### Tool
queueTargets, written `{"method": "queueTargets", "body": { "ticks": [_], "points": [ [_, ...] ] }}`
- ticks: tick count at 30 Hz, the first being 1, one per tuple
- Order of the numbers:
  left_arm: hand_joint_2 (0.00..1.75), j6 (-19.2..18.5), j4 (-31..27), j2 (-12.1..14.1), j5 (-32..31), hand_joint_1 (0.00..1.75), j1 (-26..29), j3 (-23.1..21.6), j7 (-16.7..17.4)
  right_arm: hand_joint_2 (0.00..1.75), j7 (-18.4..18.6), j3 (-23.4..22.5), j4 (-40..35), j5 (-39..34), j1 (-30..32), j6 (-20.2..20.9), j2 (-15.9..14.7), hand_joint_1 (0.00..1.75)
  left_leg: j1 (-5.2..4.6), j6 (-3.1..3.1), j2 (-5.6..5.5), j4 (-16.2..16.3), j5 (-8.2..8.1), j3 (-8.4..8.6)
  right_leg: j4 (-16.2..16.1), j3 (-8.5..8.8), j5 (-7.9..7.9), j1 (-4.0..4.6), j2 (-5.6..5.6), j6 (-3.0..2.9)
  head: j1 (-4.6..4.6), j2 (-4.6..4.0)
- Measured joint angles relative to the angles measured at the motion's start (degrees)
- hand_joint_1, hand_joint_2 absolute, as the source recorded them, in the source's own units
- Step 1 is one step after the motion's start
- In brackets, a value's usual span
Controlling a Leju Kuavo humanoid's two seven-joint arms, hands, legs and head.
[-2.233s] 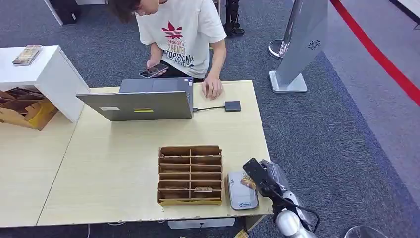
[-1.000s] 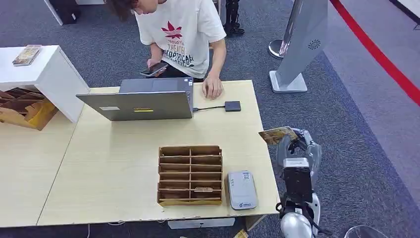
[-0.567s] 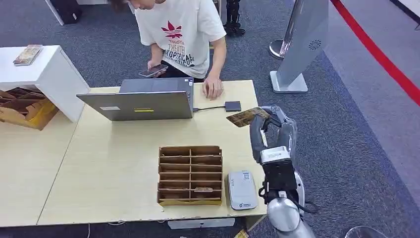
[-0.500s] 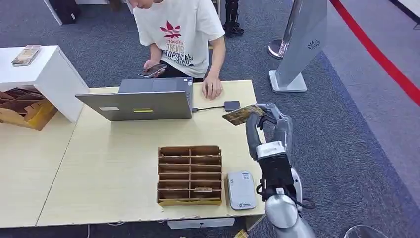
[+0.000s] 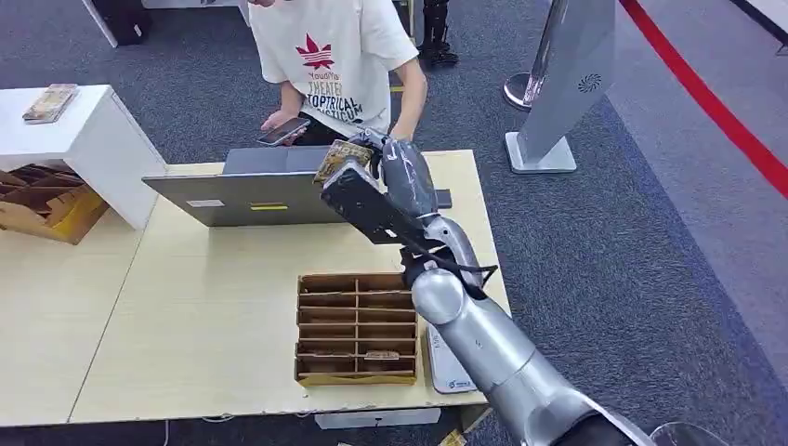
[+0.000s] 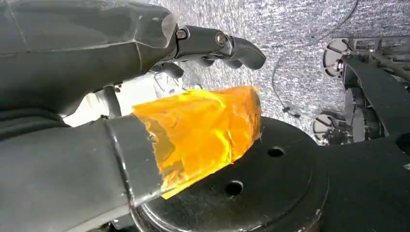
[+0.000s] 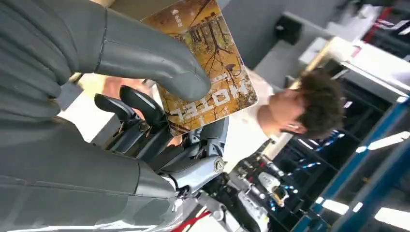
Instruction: Pass the card to the sensor for recognition and then transmit it.
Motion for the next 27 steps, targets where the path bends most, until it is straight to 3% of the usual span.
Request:
{"method": "queueTargets", "body": {
  "ticks": [12,25,26,27],
  "points": [
    [0.0,-0.24,-0.42,0.07,-1.6,0.0,-1.21,-2.43,1.42,1.75,5.9,0.04,20.57,6.32,-9.59,-1.29,2.34,1.75,0.0,0.0,-0.02,0.0,0.0,0.02,0.0,-0.01,0.01,0.0,0.01,-0.01,-0.02,0.0],
    [0.0,-0.22,-0.87,0.07,-2.08,0.0,-1.42,-3.35,1.91,1.75,7.87,-2.08,29.39,6.72,-11.87,-2.25,3.28,1.75,0.0,0.0,-0.01,0.01,0.0,0.02,0.0,-0.03,0.01,0.0,0.01,-0.01,-0.02,0.0],
    [0.0,-0.22,-0.87,0.07,-2.08,0.0,-1.4,-3.35,1.9,1.75,7.94,-2.16,29.65,6.72,-11.86,-2.25,3.28,0.03,0.0,0.0,-0.01,0.01,0.0,0.01,0.0,-0.03,0.01,0.0,0.01,-0.01,-0.04,0.0],
    [0.0,-0.22,-0.87,0.04,-2.08,0.0,-1.4,-3.35,1.91,1.75,8.02,-2.25,29.92,6.72,-11.86,-2.25,3.28,0.0,0.0,0.0,-0.01,0.01,0.0,0.01,0.0,-0.03,0.01,0.0,0.01,-0.01,-0.04,0.0]
  ]
}}
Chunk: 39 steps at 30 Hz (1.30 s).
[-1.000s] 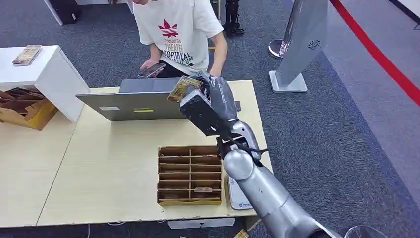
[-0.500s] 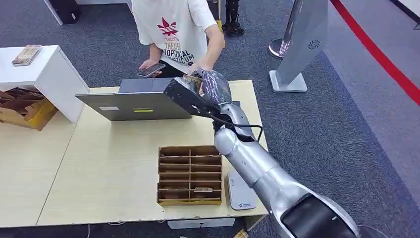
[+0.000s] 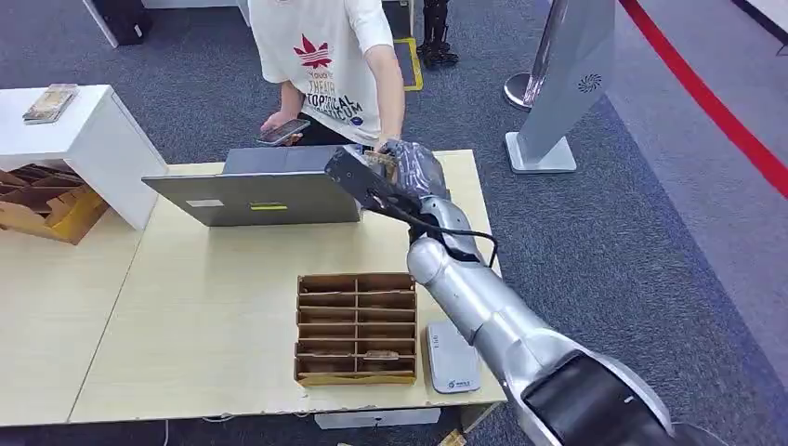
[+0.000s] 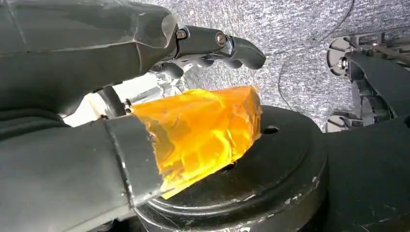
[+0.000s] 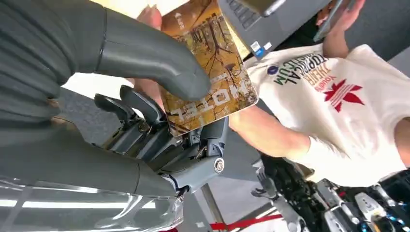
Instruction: Pass the card to the sensor for recognition and then transmit it.
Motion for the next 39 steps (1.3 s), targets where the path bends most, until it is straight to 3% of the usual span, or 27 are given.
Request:
{"method": "queueTargets", "body": {
  "ticks": [5,12,15,20,23,26,32,33,34,35,39],
  "points": [
    [0.0,-0.02,-0.02,0.02,0.11,0.0,0.01,0.0,-0.04,1.75,-0.72,-0.53,0.76,-0.83,0.02,2.3,0.13,0.0,0.0,0.0,0.01,0.0,0.0,0.0,0.0,0.0,0.0,0.0,0.01,0.0,0.02,0.0],
    [0.0,-0.26,-0.02,-0.13,0.88,0.0,0.09,0.0,-1.18,1.75,-5.82,-1.6,-1.32,-4.77,1.35,6.04,1.64,0.0,0.0,0.0,0.01,-0.01,0.0,0.0,0.0,-0.01,0.0,0.01,0.01,0.0,0.0,0.0],
    [0.0,-0.28,-0.02,-0.2,1.64,0.0,0.44,0.0,-2.23,1.75,-9.41,-2.1,-4.88,-8.32,3.56,7.89,2.21,0.0,0.01,-0.01,0.01,-0.01,-0.01,-0.01,0.0,-0.01,0.0,0.01,0.01,0.0,0.02,0.0],
    [0.0,-0.28,-0.02,-0.24,2.38,0.0,0.97,0.0,-3.06,1.75,-10.47,-2.08,-12.69,-11.72,7.89,9.53,2.69,0.0,0.01,-0.01,0.01,-0.01,-0.01,-0.02,-0.01,-0.03,-0.01,0.0,-0.01,0.01,0.02,0.0],
    [0.0,-0.28,-0.02,-0.26,3.98,0.0,1.52,0.22,-3.96,1.75,-12.57,-1.68,-20.12,-17.58,12.61,10.49,2.53,0.0,0.01,-0.01,0.02,-0.01,-0.02,-0.01,-0.03,-0.04,-0.02,0.0,0.01,0.01,0.02,0.0],
    [0.0,-0.2,-0.02,-0.5,5.83,0.0,2.41,1.03,-4.79,1.75,-14.36,0.65,-30.62,-22.21,19.71,10.14,0.84,0.0,0.0,0.02,0.01,-0.01,-0.06,-0.02,-0.07,-0.05,-0.06,0.0,-0.01,0.04,-0.02,0.0],
    [0.0,-0.09,-0.02,-0.9,7.48,0.0,3.75,2.49,-5.57,1.75,-15.28,5.51,-44.25,-20.89,30.7,9.64,-5.69,0.0,0.0,0.01,0.02,-0.01,-0.18,-0.05,-0.1,-0.05,-0.08,-0.01,0.0,0.06,0.02,0.0],
    [0.0,-0.09,-0.02,-1.0,7.58,0.0,3.87,2.8,-5.66,1.75,-15.26,6.03,-45.6,-20.04,31.99,9.55,-6.78,0.03,0.0,0.01,0.02,-0.01,-0.18,-0.05,-0.1,-0.05,-0.08,-0.01,0.01,0.06,0.02,0.0],
    [0.0,-0.09,0.0,-1.03,7.63,0.0,4.03,2.97,-5.66,1.75,-15.26,6.38,-46.52,-19.43,33.02,9.4,-7.67,0.28,0.0,0.01,0.04,-0.01,-0.18,-0.04,-0.1,-0.05,-0.08,-0.01,0.02,0.06,0.02,0.0],
    [0.0,-0.11,0.0,-1.09,7.69,0.0,4.12,3.1,-5.7,1.75,-15.26,6.67,-47.45,-18.78,34.04,9.35,-8.45,0.86,-0.01,0.01,0.05,-0.01,-0.18,-0.04,-0.09,-0.05,-0.08,-0.01,0.02,0.06,-0.02,0.0],
    [0.0,-0.39,0.0,-1.18,7.78,0.0,4.41,3.54,-5.7,1.75,-14.6,7.15,-49.46,-16.19,36.76,9.38,-10.82,0.86,0.0,0.01,0.04,-0.01,-0.18,-0.04,-0.09,-0.05,-0.08,0.0,0.02,0.06,0.02,0.0]
  ]
}}
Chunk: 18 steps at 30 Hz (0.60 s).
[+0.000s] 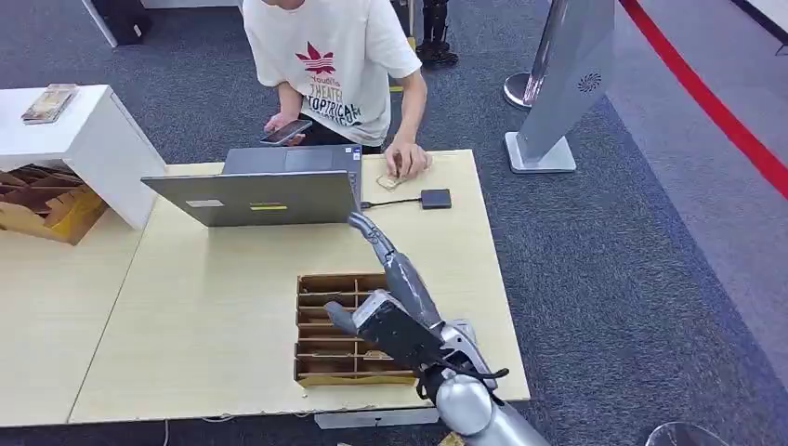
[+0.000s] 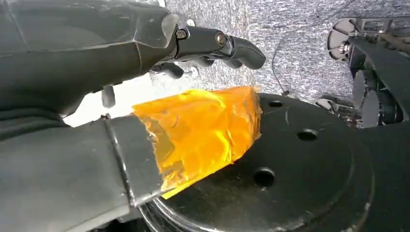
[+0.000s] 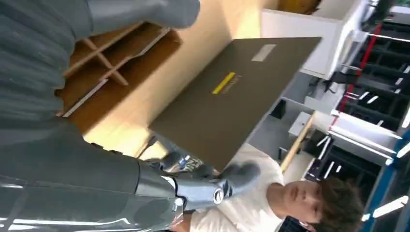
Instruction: Pass the card to the sensor for recognition and then transmit it.
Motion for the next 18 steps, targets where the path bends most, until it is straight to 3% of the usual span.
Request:
{"method": "queueTargets", "body": {
  "ticks": [1,2,3,5,14,15,18],
  "points": [
    [0.0,0.0,0.02,-0.02,0.02,0.0,0.03,0.11,0.0,1.75,0.04,0.09,-0.33,0.33,0.55,-0.02,-0.5,0.86,0.0,0.0,0.0,0.0,0.0,0.0,0.0,0.0,0.0,0.0,0.0,0.0,-0.02,0.0],
    [0.0,0.0,0.04,-0.04,0.02,0.0,0.03,0.33,0.0,1.75,0.07,0.2,-0.63,0.55,0.96,-0.02,-0.9,1.41,0.0,0.0,0.0,0.0,0.0,0.0,0.01,0.0,0.0,0.0,0.0,0.0,-0.02,0.0],
    [0.0,0.0,0.07,-0.09,0.02,0.0,0.03,0.53,0.0,1.75,0.07,0.28,-0.85,0.68,1.22,-0.02,-1.2,1.68,0.0,0.0,0.0,0.0,0.0,0.0,0.01,0.0,0.0,0.0,0.0,0.0,0.0,0.0],
    [0.0,0.0,0.07,-0.15,0.02,0.0,0.03,0.79,0.0,1.75,0.17,0.42,-1.27,0.79,1.58,-0.02,-1.7,1.75,0.0,0.0,0.0,0.0,0.0,0.0,0.01,0.0,0.0,0.0,0.01,0.0,-0.02,0.0],
    [0.0,0.09,0.09,-0.37,0.07,0.0,0.01,0.83,0.07,1.75,1.14,0.66,-1.55,8.17,2.01,-1.92,-2.88,1.73,0.0,0.0,0.0,0.0,0.0,0.0,0.0,0.0,0.0,0.0,0.01,0.0,0.0,0.0],
    [0.0,0.09,0.09,-0.37,0.07,0.0,0.01,0.83,0.07,1.75,1.35,0.7,-1.55,9.28,2.01,-2.38,-2.99,1.69,0.0,0.0,0.0,0.0,0.0,0.0,0.01,0.0,0.0,0.0,0.01,0.0,0.0,0.0],
    [0.0,0.09,0.11,-0.37,0.07,0.0,0.0,0.83,0.07,1.75,2.6,1.14,-1.53,14.83,1.93,-3.76,-3.25,1.31,0.0,0.0,0.0,0.0,0.0,0.0,0.01,0.0,0.0,0.0,0.01,0.0,-0.02,0.0]
  ]
}}
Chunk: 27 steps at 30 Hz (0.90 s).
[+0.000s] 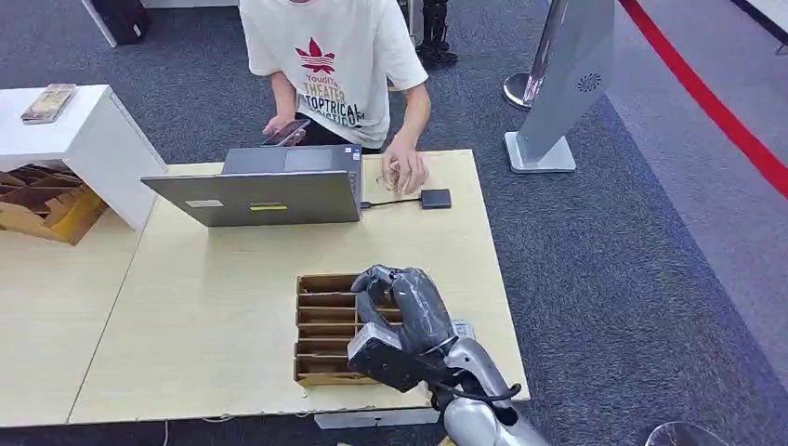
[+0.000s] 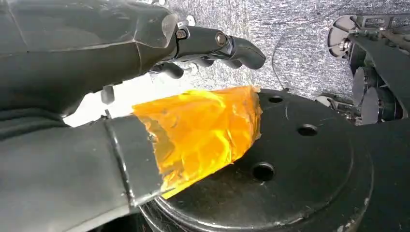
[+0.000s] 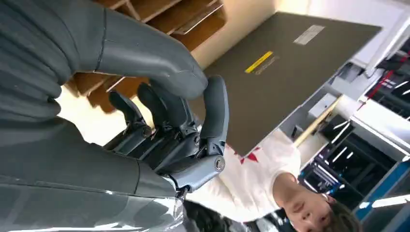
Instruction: Pass the card to the sensor for recognition and then transmit it.
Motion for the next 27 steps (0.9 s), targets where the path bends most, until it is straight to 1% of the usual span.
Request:
{"method": "queueTargets", "body": {
  "ticks": [1,2,3,4,5,8,11,12,13,17,19,20,22,24,25,27],
  "points": [
    [0.0,0.0,0.0,-0.02,0.0,0.0,-0.01,0.0,0.0,1.75,0.59,0.28,0.13,1.95,-0.14,-0.44,-0.13,1.12,0.0,0.0,0.0,0.0,0.0,0.0,0.0,0.0,0.0,0.0,0.0,0.0,0.0,0.0],
    [0.0,0.0,0.0,0.0,0.0,0.0,-0.01,0.0,0.0,1.75,1.1,0.61,0.35,3.47,-0.38,-0.7,-0.24,1.15,0.0,0.0,0.0,0.0,0.0,0.0,0.0,0.0,0.0,0.0,0.0,0.0,0.0,0.0],
    [0.0,0.02,0.0,-0.02,0.0,0.0,-0.01,0.0,0.0,1.75,1.64,0.96,0.61,4.98,-0.61,-0.83,-0.37,0.96,0.0,0.0,0.0,0.0,0.0,0.0,0.0,0.0,0.0,0.0,0.0,0.0,0.0,0.0],
    [0.0,0.02,0.02,0.0,0.0,0.0,-0.02,0.0,0.02,1.75,2.08,1.25,0.9,6.18,-0.87,-0.9,-0.46,0.72,0.0,0.0,0.0,0.0,0.0,0.0,0.0,0.0,0.0,0.0,0.0,0.0,0.02,0.0],
    [0.0,0.02,0.0,0.0,0.0,0.0,-0.03,0.0,0.04,1.75,2.49,1.55,1.24,7.37,-1.14,-0.96,-0.54,0.73,0.0,0.0,0.0,0.0,0.0,0.0,0.0,0.0,0.0,0.0,0.0,0.0,0.0,0.0],
    [0.0,0.04,0.02,0.0,0.0,0.0,-0.05,0.0,0.2,1.75,3.48,2.49,2.52,9.89,-2.09,-1.27,-0.81,0.91,0.0,0.0,0.0,0.0,0.0,0.0,0.0,0.0,0.0,0.0,0.0,0.0,0.0,0.0],
    [0.0,0.04,0.0,0.02,0.0,0.0,-0.07,0.0,0.28,1.75,4.05,3.41,3.89,11.47,-3.19,-1.31,-0.96,0.98,0.0,0.0,0.0,0.0,0.0,0.0,0.0,0.01,0.0,0.0,0.0,0.0,0.02,0.0],
    [0.0,0.04,0.02,0.04,0.0,0.0,-0.07,0.0,0.31,1.75,4.15,3.71,4.32,11.77,-3.53,-1.29,-1.01,0.94,0.0,0.0,0.0,0.0,0.0,0.0,0.0,0.01,0.0,0.0,0.0,0.0,0.02,0.0],
    [0.0,0.07,0.0,0.04,0.0,0.0,-0.08,0.0,0.31,1.75,4.33,3.95,4.67,11.92,-3.86,-1.27,-1.05,0.98,0.0,0.0,0.0,0.0,0.0,0.0,0.0,0.01,0.0,0.0,0.0,0.0,0.0,0.0],
    [0.0,0.11,0.0,0.11,0.0,0.0,-0.1,0.0,0.31,1.75,4.79,4.85,6.19,12.69,-5.24,-1.01,-1.09,0.99,0.0,0.0,0.0,0.0,0.0,0.0,0.0,0.01,0.0,0.0,0.0,0.0,0.0,0.0],
    [0.0,0.11,0.0,0.13,0.0,0.0,-0.11,0.0,0.31,1.75,5.03,5.24,6.77,12.82,-5.74,-0.77,-1.09,0.94,0.0,0.0,0.0,0.0,0.0,0.0,0.01,0.01,0.0,0.0,0.0,0.0,0.0,0.0],
    [0.0,0.13,0.0,0.15,0.0,0.0,-0.11,0.0,0.31,1.75,5.07,5.35,7.04,12.86,-5.96,-0.68,-1.09,0.94,0.0,0.0,0.0,0.0,0.0,0.0,0.01,0.01,0.0,0.0,0.0,0.0,0.0,0.0],
    [0.0,0.13,0.0,0.2,0.0,0.0,-0.12,0.0,0.35,1.75,5.27,5.55,7.65,13.08,-6.44,-0.61,-1.09,0.98,0.0,0.0,0.0,0.0,0.0,0.0,0.01,0.01,0.0,0.0,0.0,0.0,0.0,0.0],
    [0.0,0.2,0.02,0.22,0.0,0.0,-0.14,0.0,0.37,1.75,5.58,5.66,8.11,13.21,-6.83,-0.61,-1.09,0.98,0.0,0.0,0.0,0.0,0.0,0.0,0.01,0.01,0.0,0.0,0.0,0.0,0.02,0.0],
    [0.0,0.2,0.0,0.24,0.0,0.0,-0.13,0.0,0.37,1.75,5.69,5.73,8.46,13.34,-7.02,-0.61,-1.09,1.01,0.0,0.0,0.0,0.0,0.0,0.0,0.01,0.01,0.0,0.0,0.0,0.0,0.02,0.0],
    [0.0,0.2,0.02,0.24,0.0,0.0,-0.15,0.0,0.37,1.75,5.71,5.94,8.96,13.41,-7.37,-0.59,-1.09,0.99,0.0,0.0,0.0,0.0,0.01,0.0,0.01,0.01,0.0,0.0,0.0,0.0,0.02,0.0]
  ]
}}
